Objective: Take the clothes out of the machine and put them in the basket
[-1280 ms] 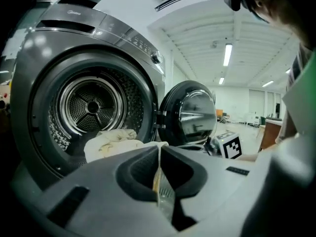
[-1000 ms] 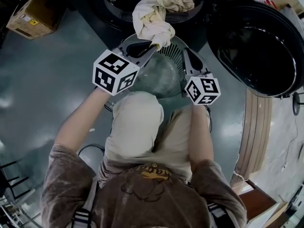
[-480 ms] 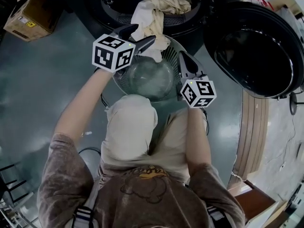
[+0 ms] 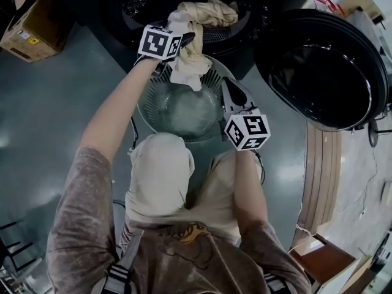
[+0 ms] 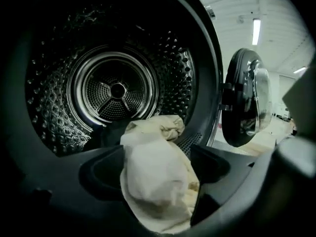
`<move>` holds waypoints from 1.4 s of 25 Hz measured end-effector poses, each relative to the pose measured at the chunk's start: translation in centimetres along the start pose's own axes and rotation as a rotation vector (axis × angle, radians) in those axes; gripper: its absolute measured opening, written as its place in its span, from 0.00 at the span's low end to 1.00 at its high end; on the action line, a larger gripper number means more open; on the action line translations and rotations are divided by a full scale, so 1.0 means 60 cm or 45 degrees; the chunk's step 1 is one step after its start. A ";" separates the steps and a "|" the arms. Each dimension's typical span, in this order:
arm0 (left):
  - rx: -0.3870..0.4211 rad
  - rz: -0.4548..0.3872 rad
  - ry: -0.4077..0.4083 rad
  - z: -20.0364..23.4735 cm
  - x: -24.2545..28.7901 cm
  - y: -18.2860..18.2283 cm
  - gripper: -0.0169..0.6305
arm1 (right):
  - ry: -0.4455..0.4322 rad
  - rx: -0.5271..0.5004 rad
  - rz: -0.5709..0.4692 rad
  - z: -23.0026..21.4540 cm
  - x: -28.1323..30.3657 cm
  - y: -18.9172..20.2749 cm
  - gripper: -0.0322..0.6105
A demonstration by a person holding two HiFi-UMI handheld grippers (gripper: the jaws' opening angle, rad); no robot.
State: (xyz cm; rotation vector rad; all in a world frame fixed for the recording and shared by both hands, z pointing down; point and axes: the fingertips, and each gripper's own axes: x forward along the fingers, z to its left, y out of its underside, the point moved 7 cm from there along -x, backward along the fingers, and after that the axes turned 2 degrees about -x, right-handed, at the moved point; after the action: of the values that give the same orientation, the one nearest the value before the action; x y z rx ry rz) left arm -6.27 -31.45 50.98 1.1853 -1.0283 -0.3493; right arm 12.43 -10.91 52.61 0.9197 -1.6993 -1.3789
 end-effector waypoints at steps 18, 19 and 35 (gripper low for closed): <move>-0.101 0.151 -0.087 0.021 0.067 0.035 0.51 | 0.033 -0.005 0.006 -0.010 0.001 0.003 0.05; -0.127 0.150 -0.079 0.019 0.065 0.036 0.46 | 0.035 -0.010 0.003 -0.010 0.001 0.002 0.05; -0.216 0.052 0.204 -0.081 -0.053 0.070 0.13 | 0.039 -0.043 -0.006 -0.011 -0.009 0.004 0.05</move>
State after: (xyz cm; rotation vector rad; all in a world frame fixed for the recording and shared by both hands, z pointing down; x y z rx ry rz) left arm -5.17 -24.71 53.10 1.0215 -0.8655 -0.2983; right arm 13.23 -10.71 52.90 0.9225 -1.6473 -1.3854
